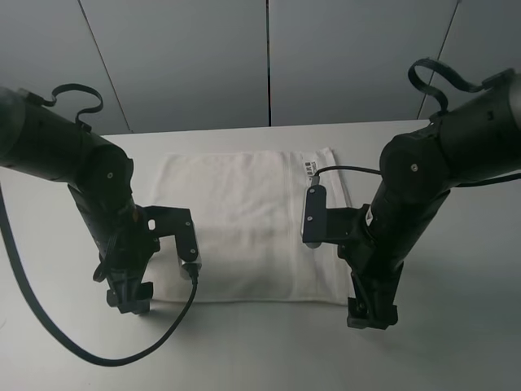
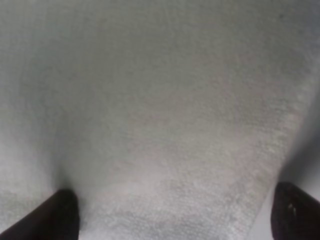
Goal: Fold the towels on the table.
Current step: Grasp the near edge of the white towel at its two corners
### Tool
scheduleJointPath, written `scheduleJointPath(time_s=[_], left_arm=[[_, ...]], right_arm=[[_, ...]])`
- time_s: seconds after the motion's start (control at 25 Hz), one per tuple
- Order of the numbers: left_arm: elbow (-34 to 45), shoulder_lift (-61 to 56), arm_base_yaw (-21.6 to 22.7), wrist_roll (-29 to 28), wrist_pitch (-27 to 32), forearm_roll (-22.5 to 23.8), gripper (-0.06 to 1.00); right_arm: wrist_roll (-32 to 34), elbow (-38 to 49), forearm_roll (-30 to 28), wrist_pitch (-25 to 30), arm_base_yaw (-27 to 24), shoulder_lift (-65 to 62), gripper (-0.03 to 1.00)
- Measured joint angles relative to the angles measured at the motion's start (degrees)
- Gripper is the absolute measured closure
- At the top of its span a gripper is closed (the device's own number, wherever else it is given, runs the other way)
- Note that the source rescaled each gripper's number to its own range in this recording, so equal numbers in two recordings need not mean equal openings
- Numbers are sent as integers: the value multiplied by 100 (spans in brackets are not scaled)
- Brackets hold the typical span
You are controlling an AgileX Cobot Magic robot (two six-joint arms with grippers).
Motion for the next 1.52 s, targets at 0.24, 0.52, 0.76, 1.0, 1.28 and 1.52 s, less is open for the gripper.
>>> scheduleJointPath(time_s=[0.24, 0.52, 0.76, 1.0, 1.28, 1.52], left_arm=[[0, 0, -2, -4, 0, 14, -6], [0, 0, -2, -4, 0, 14, -6], [0, 13, -2, -28, 0, 14, -6], [0, 13, -2, -28, -11, 14, -6], [0, 13, -2, -28, -11, 47, -5], [0, 26, -2, -63, -221, 332, 36]], right_arm=[[-203, 0, 0, -240, 3, 111, -3], [-481, 26, -51, -371, 61, 394, -3], [-482, -53, -296, -434, 59, 560, 27], [-482, -90, -349, -692, 59, 612, 97], [-529, -90, -349, -692, 59, 612, 96], [-530, -90, -338, -692, 59, 612, 96]])
